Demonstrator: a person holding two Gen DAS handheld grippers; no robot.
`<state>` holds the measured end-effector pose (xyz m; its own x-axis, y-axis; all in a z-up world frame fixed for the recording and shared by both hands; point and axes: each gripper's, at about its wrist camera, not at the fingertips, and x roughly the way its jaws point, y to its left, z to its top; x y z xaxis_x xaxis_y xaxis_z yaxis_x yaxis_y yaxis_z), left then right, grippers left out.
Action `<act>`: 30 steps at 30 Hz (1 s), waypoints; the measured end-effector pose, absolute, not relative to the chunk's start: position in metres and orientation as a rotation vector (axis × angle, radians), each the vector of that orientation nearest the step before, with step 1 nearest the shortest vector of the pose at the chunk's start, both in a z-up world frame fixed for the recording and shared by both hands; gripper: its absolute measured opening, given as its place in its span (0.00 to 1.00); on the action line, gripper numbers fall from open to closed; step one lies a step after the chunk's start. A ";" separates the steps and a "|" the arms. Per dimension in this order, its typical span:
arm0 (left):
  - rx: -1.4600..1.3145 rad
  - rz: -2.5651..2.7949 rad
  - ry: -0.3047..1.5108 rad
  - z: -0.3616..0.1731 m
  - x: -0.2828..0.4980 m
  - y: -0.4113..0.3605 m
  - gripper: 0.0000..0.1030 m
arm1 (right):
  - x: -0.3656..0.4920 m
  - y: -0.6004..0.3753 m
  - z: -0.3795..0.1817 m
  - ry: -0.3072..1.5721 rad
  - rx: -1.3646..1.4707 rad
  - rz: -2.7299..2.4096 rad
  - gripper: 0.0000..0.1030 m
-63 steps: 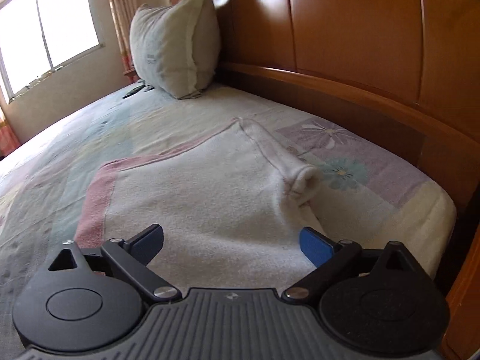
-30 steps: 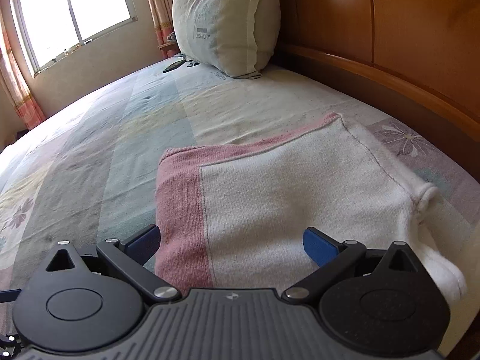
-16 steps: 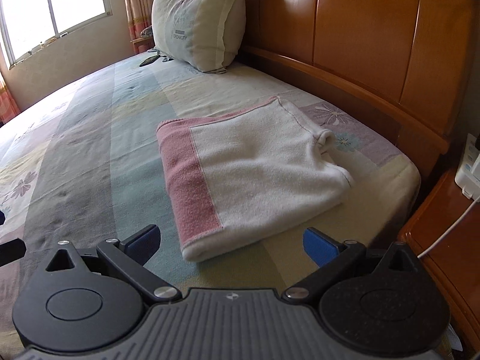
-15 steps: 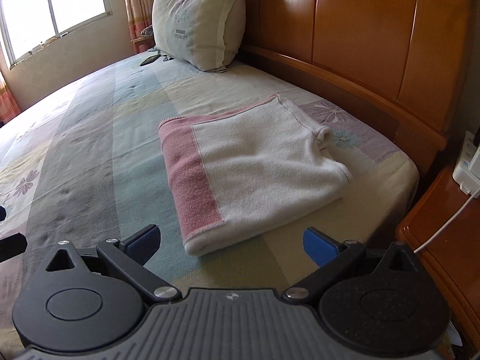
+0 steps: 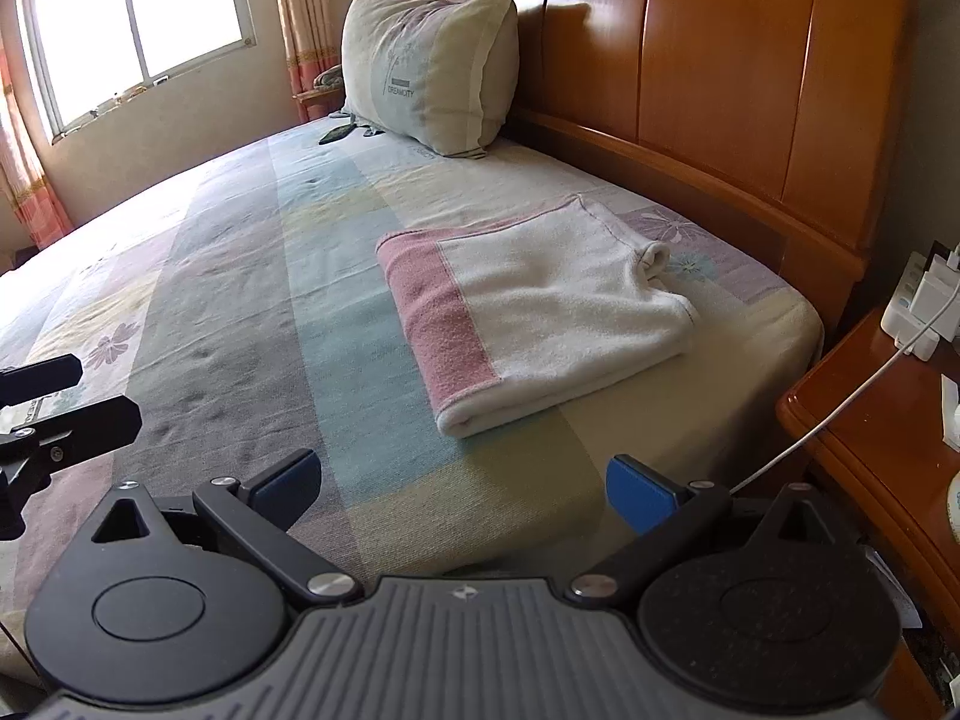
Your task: Fold clothes
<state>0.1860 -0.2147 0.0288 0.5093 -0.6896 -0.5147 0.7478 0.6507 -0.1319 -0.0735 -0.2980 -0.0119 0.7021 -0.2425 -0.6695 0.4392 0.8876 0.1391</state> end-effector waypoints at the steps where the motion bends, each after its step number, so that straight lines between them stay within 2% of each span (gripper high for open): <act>1: 0.104 -0.860 0.573 0.028 0.185 -0.213 0.99 | -0.077 -0.295 -0.011 0.691 0.297 -0.386 1.00; 10: 0.204 -0.829 0.545 0.036 0.162 -0.220 0.99 | -0.096 -0.273 -0.001 0.651 0.252 -0.372 1.00; 20: 0.217 -0.848 0.664 0.030 0.163 -0.225 0.99 | -0.108 -0.266 0.006 0.632 0.223 -0.386 1.00; 30: 0.226 -0.842 0.682 0.029 0.162 -0.230 0.99 | -0.109 -0.268 0.007 0.623 0.234 -0.378 1.00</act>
